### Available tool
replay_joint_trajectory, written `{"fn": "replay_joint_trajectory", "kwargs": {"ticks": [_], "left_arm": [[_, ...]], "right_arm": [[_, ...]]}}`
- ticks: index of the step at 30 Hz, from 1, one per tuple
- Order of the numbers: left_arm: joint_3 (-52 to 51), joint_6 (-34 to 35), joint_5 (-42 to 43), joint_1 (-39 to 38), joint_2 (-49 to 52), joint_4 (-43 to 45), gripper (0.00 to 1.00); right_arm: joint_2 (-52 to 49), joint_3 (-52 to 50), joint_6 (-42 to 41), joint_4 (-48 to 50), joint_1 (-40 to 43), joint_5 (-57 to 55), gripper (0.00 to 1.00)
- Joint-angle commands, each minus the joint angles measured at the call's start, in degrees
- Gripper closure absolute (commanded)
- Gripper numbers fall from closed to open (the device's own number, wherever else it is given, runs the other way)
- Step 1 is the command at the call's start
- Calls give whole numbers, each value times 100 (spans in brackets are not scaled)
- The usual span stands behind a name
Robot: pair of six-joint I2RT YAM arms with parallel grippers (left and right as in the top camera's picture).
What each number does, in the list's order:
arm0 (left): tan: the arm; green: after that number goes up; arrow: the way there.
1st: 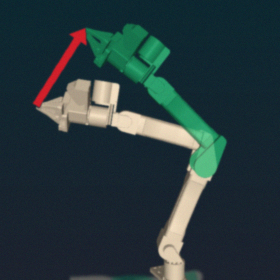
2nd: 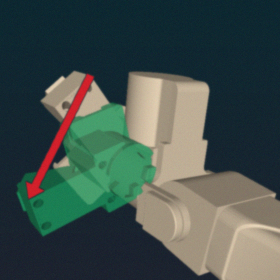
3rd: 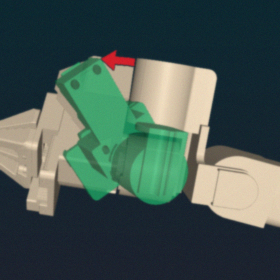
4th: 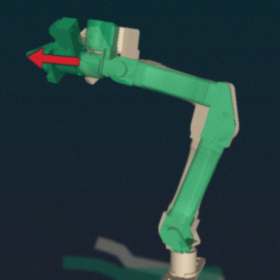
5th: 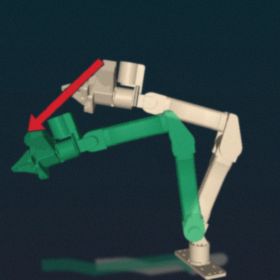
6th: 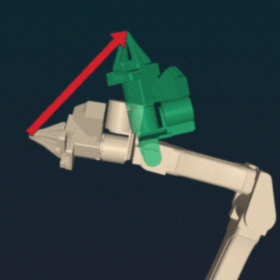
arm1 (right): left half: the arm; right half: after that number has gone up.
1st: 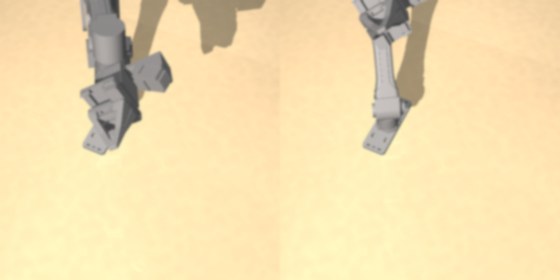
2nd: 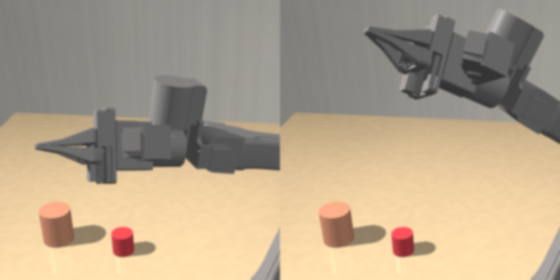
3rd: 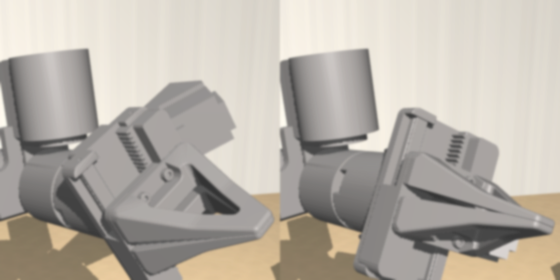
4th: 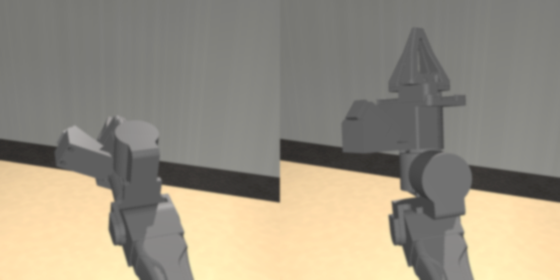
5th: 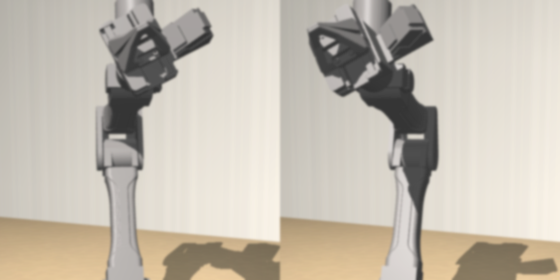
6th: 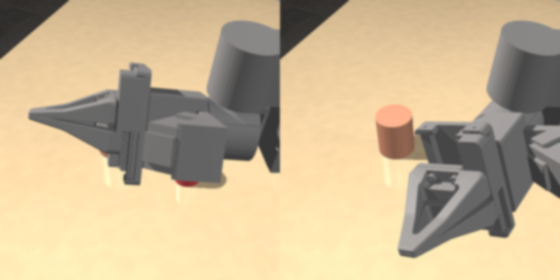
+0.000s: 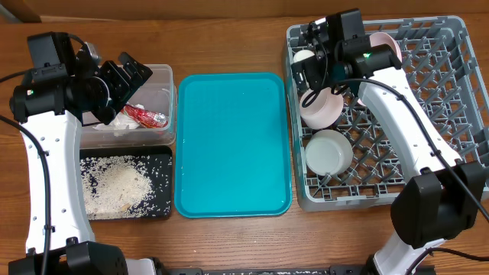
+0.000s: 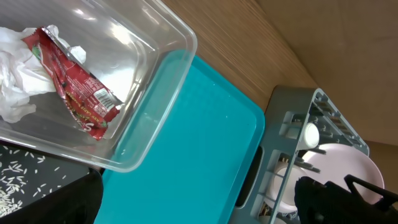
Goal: Sort waste into correct bins and load items into the dishwasher
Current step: 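Stand the white plate upright in the rack slots with the right gripper, then open the right gripper and lift it away from the plate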
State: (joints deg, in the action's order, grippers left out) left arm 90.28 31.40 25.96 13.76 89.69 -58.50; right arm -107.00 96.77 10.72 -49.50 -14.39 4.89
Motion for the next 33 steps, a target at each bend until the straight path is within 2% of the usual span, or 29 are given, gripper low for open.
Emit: {"fn": "replay_joint_trajectory", "kwargs": {"ticks": [1,26,33], "left_arm": [[94,-9,44,-7,20,7,0],[94,-9,44,-7,20,7,0],[94,-9,44,-7,20,7,0]], "right_arm": [[35,70,-199,-68,-13,551,0],[61,70,-199,-52,9,546,0],[623,70,-199,-55,39,546,0]]}}
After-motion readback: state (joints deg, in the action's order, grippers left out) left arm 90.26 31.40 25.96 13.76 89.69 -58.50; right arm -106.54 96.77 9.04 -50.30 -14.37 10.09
